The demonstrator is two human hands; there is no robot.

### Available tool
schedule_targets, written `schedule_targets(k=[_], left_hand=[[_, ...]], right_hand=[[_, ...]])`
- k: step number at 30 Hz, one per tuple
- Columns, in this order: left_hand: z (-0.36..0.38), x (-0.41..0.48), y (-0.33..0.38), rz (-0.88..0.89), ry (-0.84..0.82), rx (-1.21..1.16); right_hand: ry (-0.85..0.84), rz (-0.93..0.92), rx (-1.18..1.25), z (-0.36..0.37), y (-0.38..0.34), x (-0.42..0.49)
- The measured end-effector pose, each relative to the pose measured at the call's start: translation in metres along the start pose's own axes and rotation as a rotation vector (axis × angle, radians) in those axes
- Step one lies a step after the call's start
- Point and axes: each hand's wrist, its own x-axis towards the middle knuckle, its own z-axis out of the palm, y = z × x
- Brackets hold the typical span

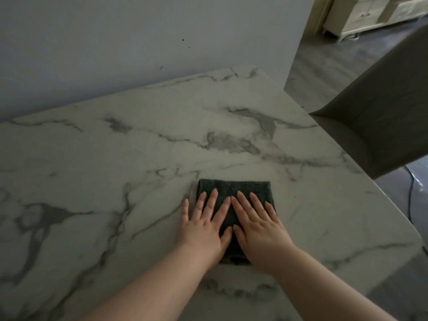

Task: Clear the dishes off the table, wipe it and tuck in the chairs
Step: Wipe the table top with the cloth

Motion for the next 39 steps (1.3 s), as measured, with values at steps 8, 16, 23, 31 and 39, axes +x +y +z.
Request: schedule_targets(k=[8,16,23,31,39], left_hand=[[-0.008,0.025,0.002,0.005,-0.009,0.024],[-0.061,0.17,0.0,0.033,0.003,0.077],[-0.102,0.282,0.013,0.096,-0.01,0.103],[-0.1,0.276,0.034,0.122,-0.029,0.077],[-0.057,0.166,0.096,0.274,-0.044,0.106]], right_hand=[[0.064,0.022,0.01,-0.006,0.011,0.015],[0.115,0.124,0.011,-0.047,0.068,0.14],[0.093,0.224,0.007,-0.084,0.124,0.226],[0.034,0.269,0.022,-0.084,0.135,0.208],[0.042,0.33,0.075,-0.043,0.134,0.057]])
